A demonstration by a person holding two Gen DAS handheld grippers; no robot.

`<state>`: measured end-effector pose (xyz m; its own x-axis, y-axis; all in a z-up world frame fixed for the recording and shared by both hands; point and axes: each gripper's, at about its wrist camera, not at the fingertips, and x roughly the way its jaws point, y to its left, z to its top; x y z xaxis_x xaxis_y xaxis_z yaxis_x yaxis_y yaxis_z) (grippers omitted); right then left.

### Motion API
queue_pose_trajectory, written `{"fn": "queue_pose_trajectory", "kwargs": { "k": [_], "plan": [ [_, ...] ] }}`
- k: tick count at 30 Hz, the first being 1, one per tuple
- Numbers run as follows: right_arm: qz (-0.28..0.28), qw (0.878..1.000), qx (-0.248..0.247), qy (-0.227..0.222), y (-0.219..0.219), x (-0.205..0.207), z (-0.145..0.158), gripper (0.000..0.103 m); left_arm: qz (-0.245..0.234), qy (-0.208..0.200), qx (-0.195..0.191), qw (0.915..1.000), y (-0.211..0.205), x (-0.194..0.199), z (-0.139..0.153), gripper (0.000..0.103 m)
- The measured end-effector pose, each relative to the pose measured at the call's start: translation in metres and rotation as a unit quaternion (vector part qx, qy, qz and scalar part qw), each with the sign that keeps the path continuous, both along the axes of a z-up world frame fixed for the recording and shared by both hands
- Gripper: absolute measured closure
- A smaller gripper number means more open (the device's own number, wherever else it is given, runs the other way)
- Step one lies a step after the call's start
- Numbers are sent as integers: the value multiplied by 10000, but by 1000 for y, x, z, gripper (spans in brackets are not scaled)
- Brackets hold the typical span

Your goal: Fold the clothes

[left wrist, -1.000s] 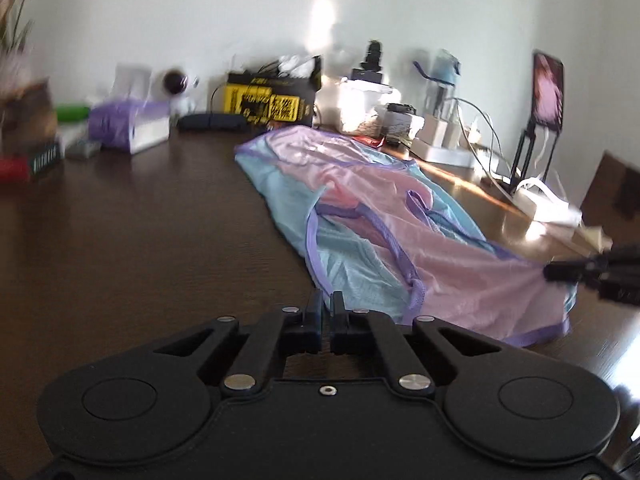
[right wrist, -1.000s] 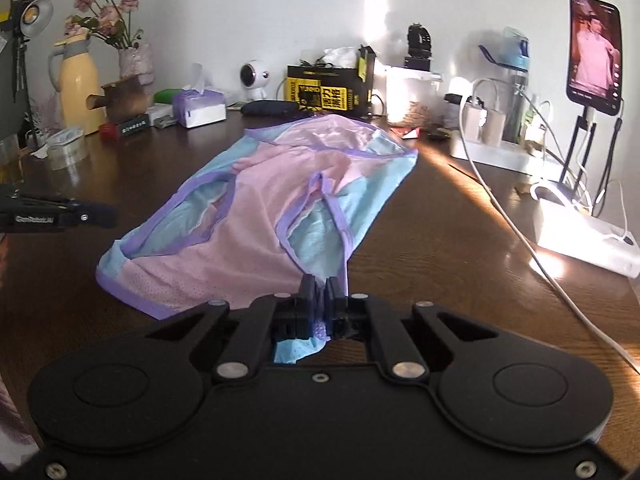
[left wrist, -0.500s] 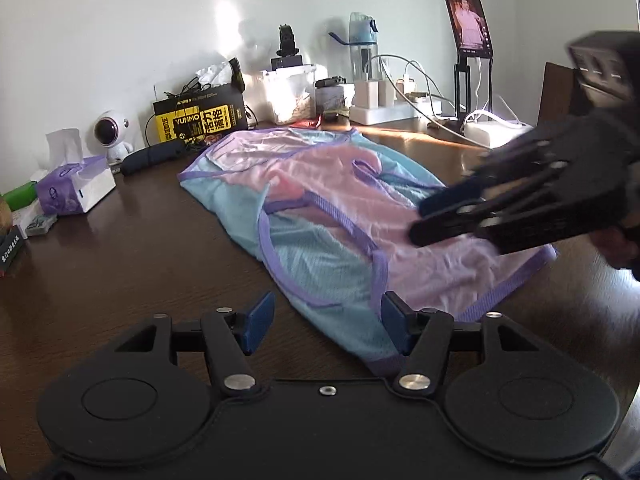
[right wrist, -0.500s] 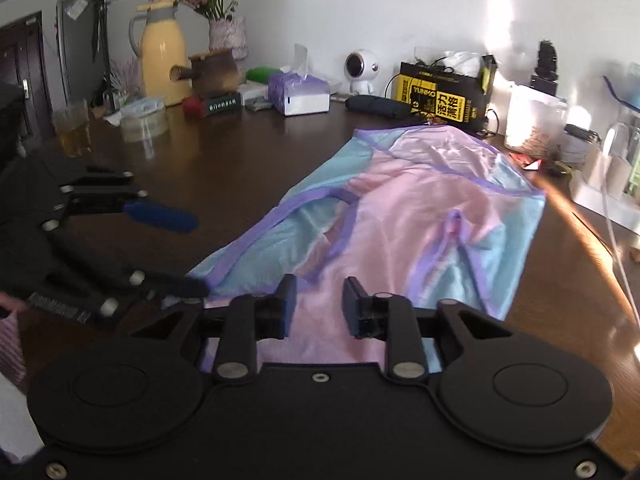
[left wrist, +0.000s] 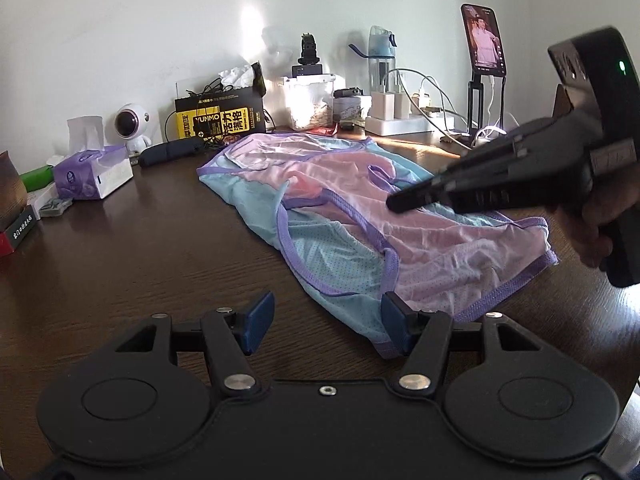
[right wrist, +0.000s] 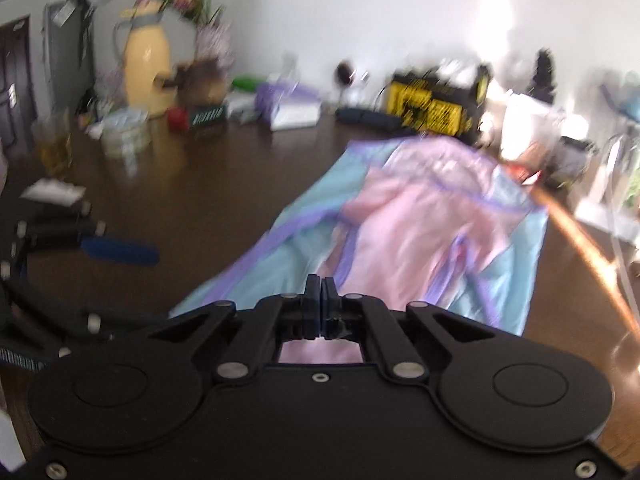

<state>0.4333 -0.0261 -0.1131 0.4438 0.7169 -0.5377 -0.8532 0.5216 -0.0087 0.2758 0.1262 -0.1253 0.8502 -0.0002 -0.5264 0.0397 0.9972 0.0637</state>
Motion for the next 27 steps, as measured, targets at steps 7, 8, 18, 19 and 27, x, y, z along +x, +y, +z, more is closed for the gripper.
{"fn": "queue_pose_trajectory", "kwargs": {
  "k": [7,8,18,19,27],
  "plan": [
    [-37,9992,-392,17,23,10,-12,70,20,-6,6,10000,-4,-2,-4,45],
    [-163,9990,-414,-15,28,13,-15,70,27,-15,7,10000,-6,-3,-5,45],
    [-439,9977,-508,76,53,35,-29,94,-28,-76,135,9999,-14,-4,-6,45],
    [-477,9978,-447,121,52,36,-28,97,-32,-96,117,9999,-14,-4,-5,45],
    [-403,9989,106,-201,52,41,21,97,110,-182,-13,9998,-10,-2,-5,45]
  ]
}}
